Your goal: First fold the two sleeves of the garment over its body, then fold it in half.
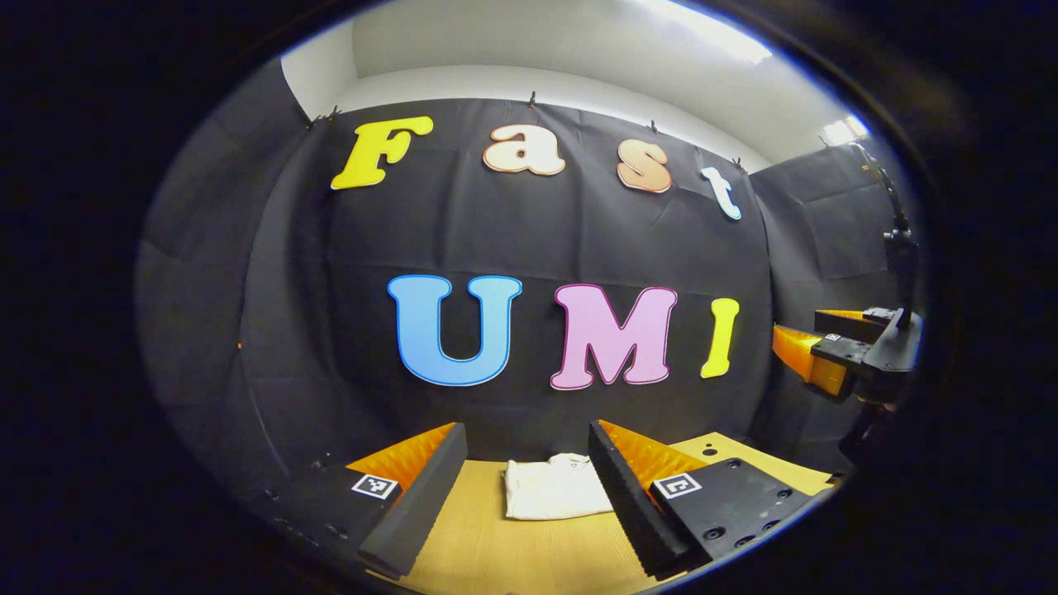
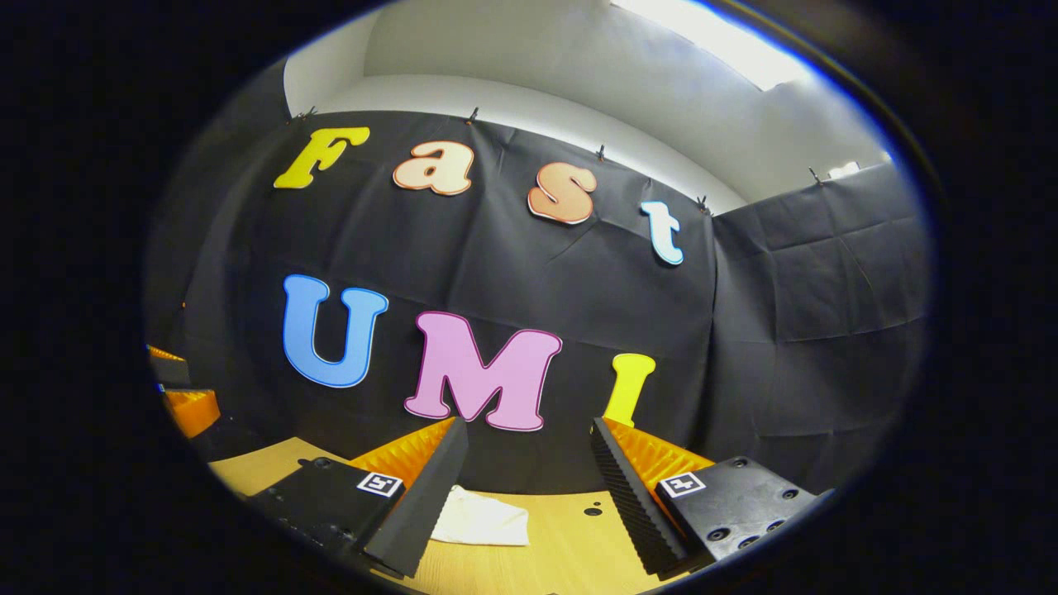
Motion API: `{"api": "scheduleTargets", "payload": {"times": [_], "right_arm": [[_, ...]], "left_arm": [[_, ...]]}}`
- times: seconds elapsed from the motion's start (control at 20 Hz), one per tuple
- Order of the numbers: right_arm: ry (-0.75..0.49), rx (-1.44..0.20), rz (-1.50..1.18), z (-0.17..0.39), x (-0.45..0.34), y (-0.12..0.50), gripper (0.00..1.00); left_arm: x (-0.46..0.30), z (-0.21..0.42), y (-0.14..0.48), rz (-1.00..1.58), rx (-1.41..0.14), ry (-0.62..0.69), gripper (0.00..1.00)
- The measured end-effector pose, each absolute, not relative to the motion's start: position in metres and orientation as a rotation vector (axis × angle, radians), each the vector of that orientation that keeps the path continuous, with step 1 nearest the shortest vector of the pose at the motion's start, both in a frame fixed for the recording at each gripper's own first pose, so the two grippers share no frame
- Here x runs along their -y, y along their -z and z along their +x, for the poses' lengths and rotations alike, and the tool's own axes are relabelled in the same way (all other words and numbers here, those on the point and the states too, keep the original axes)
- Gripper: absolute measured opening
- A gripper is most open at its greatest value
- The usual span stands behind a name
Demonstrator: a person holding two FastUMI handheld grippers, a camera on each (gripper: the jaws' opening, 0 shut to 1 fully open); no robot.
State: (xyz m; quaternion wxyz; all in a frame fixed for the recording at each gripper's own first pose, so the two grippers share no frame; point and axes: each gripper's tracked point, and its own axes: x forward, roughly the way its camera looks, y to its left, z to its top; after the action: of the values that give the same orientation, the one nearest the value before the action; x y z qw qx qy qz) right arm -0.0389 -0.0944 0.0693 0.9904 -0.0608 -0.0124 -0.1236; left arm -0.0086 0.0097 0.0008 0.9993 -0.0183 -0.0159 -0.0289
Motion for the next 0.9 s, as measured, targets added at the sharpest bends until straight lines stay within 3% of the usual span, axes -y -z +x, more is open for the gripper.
{"api": "scheduleTargets", "payload": {"times": [0.45, 0.9], "right_arm": [[0.131, 0.034, -0.094, -0.116, 0.044, -0.059, 0.96], [0.188, -0.140, -0.012, -0.147, 0.055, -0.003, 0.96]], "left_arm": [[-0.015, -0.070, 0.032, -0.077, 0.030, 0.046, 0.96], [0.017, -0.079, 0.022, -0.034, 0.049, 0.085, 0.95]]}}
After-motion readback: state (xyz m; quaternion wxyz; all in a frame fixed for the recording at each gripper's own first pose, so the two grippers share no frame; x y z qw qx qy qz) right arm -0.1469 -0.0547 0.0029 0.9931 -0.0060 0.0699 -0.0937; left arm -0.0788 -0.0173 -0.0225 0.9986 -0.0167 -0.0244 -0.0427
